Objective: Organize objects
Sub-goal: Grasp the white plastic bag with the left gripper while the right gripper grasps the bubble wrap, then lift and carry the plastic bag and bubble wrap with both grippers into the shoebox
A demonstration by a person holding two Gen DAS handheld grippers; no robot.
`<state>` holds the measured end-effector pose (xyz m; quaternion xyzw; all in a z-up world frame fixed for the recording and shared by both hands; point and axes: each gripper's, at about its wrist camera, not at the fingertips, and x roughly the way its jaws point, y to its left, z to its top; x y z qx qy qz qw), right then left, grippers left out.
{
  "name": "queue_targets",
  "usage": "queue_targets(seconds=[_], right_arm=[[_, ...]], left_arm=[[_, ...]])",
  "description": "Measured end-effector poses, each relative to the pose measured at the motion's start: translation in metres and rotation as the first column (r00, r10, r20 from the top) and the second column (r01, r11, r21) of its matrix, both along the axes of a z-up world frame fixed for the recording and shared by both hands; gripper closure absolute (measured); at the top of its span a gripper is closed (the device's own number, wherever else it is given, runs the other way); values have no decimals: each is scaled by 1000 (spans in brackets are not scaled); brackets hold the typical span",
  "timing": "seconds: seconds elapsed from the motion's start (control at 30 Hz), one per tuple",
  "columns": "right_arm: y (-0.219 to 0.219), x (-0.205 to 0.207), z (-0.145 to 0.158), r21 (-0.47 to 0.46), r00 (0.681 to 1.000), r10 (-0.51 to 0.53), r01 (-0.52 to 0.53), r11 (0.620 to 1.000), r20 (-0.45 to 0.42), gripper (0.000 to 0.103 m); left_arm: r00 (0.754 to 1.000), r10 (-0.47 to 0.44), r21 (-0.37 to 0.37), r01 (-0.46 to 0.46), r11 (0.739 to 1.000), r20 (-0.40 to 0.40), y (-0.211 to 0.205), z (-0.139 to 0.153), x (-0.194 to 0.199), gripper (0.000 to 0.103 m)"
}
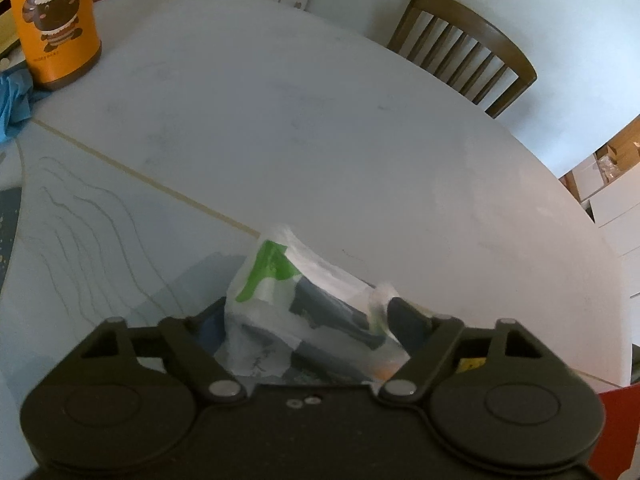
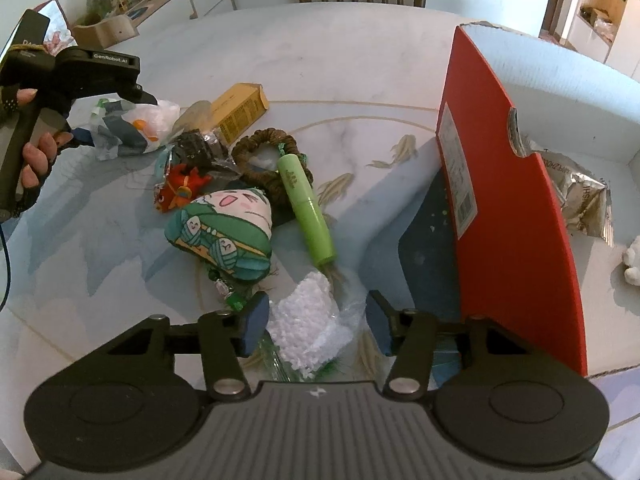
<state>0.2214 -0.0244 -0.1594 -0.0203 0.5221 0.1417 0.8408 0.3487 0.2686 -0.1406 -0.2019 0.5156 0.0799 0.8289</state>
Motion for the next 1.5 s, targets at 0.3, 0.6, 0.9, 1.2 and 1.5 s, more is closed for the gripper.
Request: queue_targets(seconds=[0.3,0.6,0.9,1.2,1.5], right_arm=[[6,-6,-1,-17,999,31,-31,999,16,67],[-4,-13,7,6,1000,6,-6,1000,24,72],[-23,-31,44,56,996,-13,8,998,83,72],[-50,-45,85,115,990,-27,11,993,138,72],[-88,-43,112,146,987,-21,-3,989,161,72]], left_arm=[[998,-37,-17,38,999,50,-3,11,-15,53],[992,-67,5,67,998,103,-9,26,-25,74],[979,-101,4,102,995,177,-15,60,-56,75],[961,-143,-12,150,989,237,-32,103,-83,75],[945,-227,4,232,973,236,-75,132,-100,75]])
